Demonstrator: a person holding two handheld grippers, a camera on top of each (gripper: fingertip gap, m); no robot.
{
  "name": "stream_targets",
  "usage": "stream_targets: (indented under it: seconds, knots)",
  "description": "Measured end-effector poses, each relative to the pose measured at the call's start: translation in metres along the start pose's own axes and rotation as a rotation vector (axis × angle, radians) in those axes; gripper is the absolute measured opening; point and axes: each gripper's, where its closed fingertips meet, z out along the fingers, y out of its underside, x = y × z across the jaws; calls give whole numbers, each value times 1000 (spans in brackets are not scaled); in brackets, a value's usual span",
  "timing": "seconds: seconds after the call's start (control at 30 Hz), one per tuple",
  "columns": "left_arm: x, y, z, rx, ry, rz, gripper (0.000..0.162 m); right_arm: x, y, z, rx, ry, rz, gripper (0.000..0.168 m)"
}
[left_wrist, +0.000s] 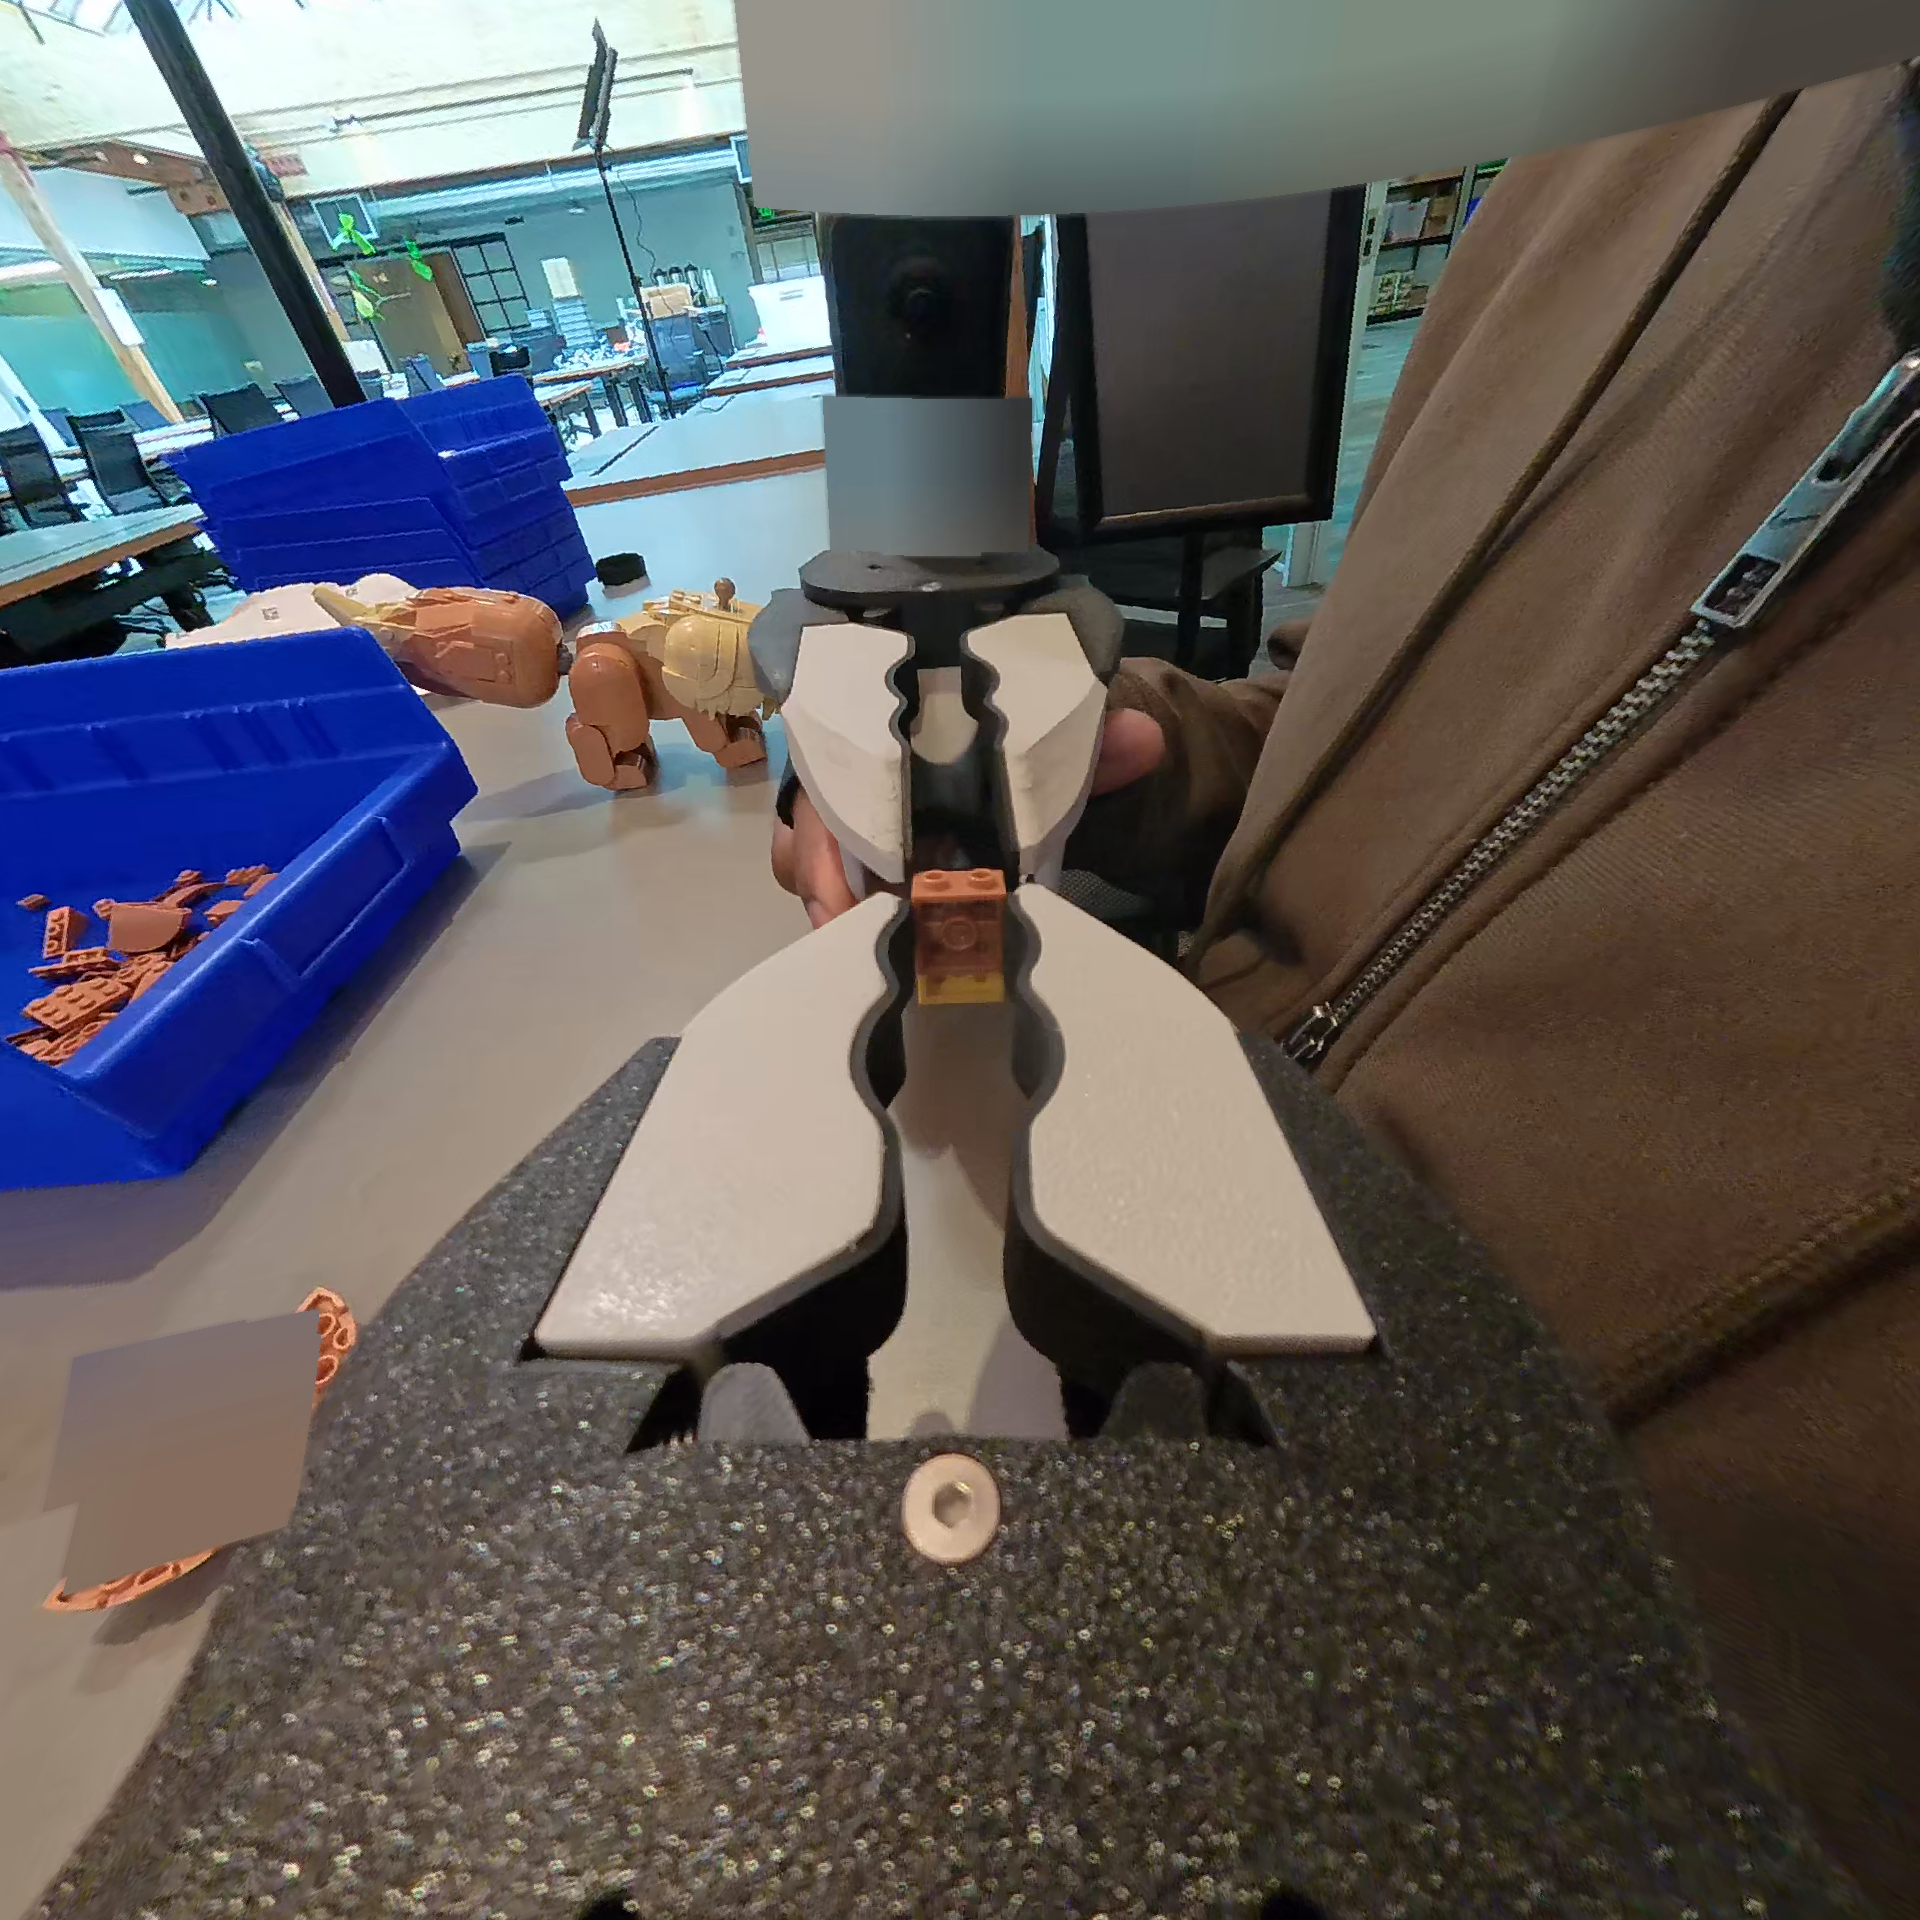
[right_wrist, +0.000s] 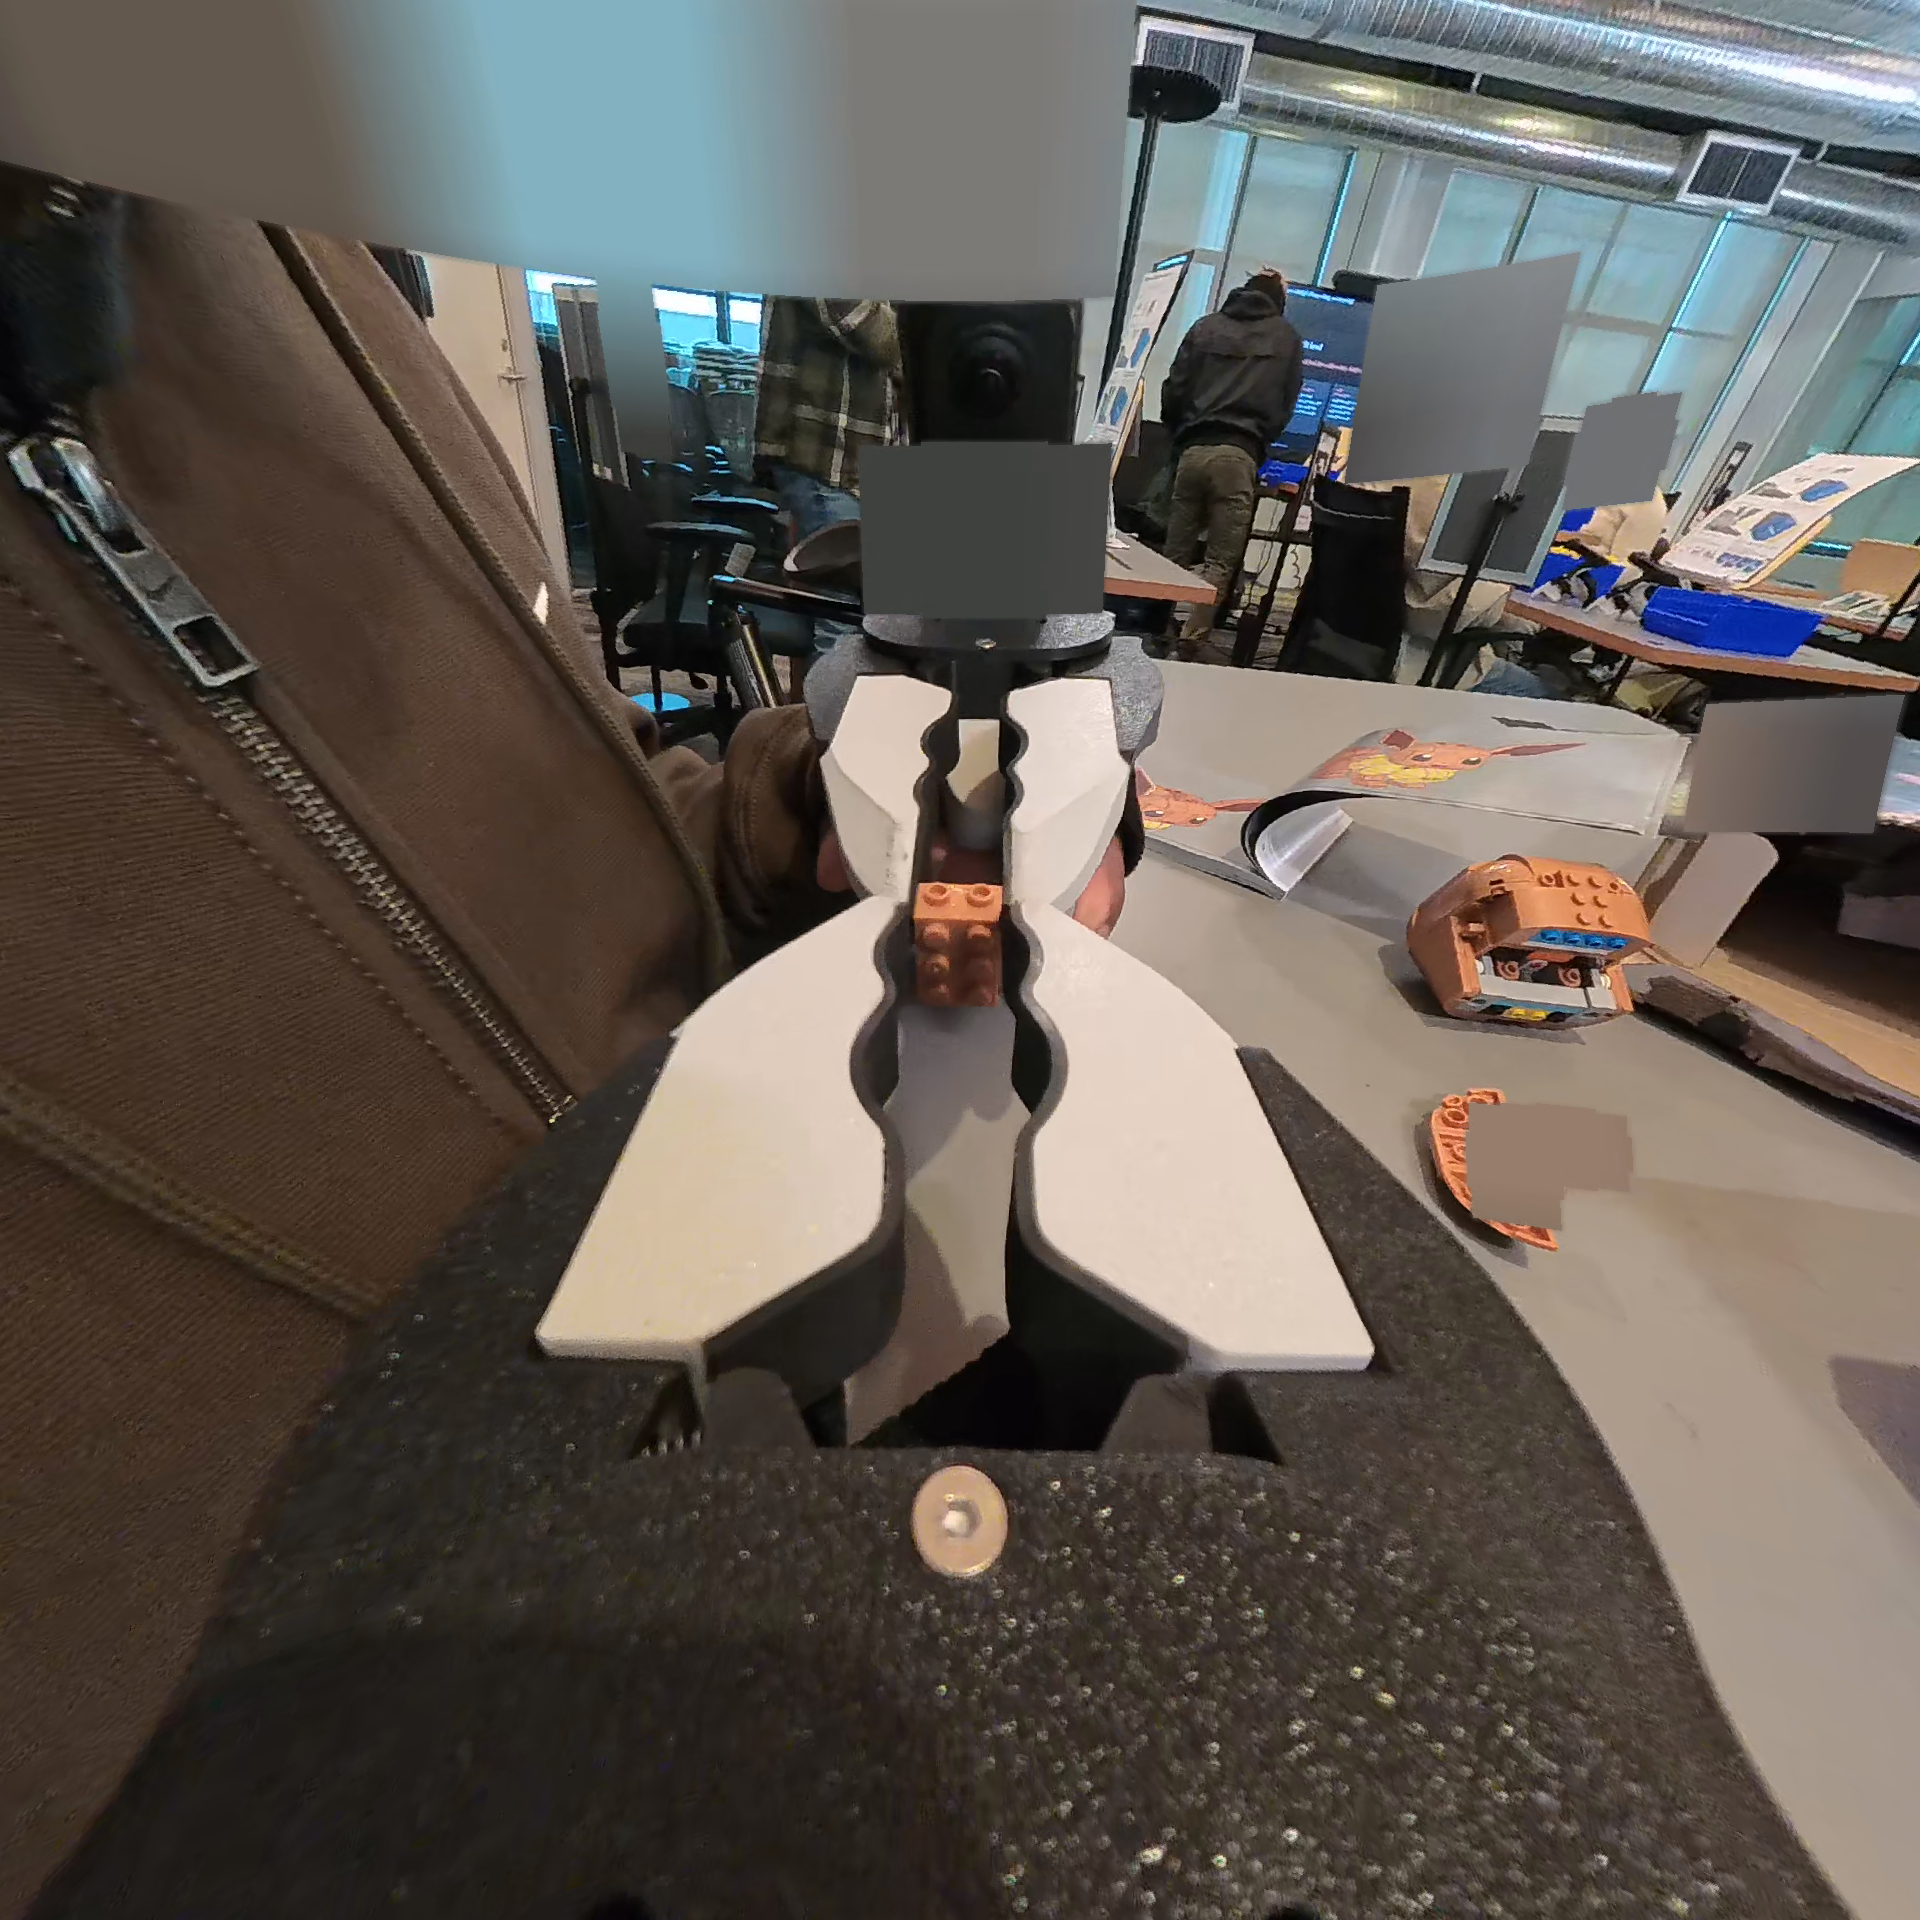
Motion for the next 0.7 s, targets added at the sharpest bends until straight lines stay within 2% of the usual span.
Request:
stream_targets:
  seconds: [0.47, 0.7]
  knots:
    - [2, 1, 1, -13, 0, 19, 16, -3, 4, 2, -23, -20, 0, 19]
    - [1, 2, 1, -15, -7, 22, 16, -1, 4, 3, -27, -4, 6, 15]
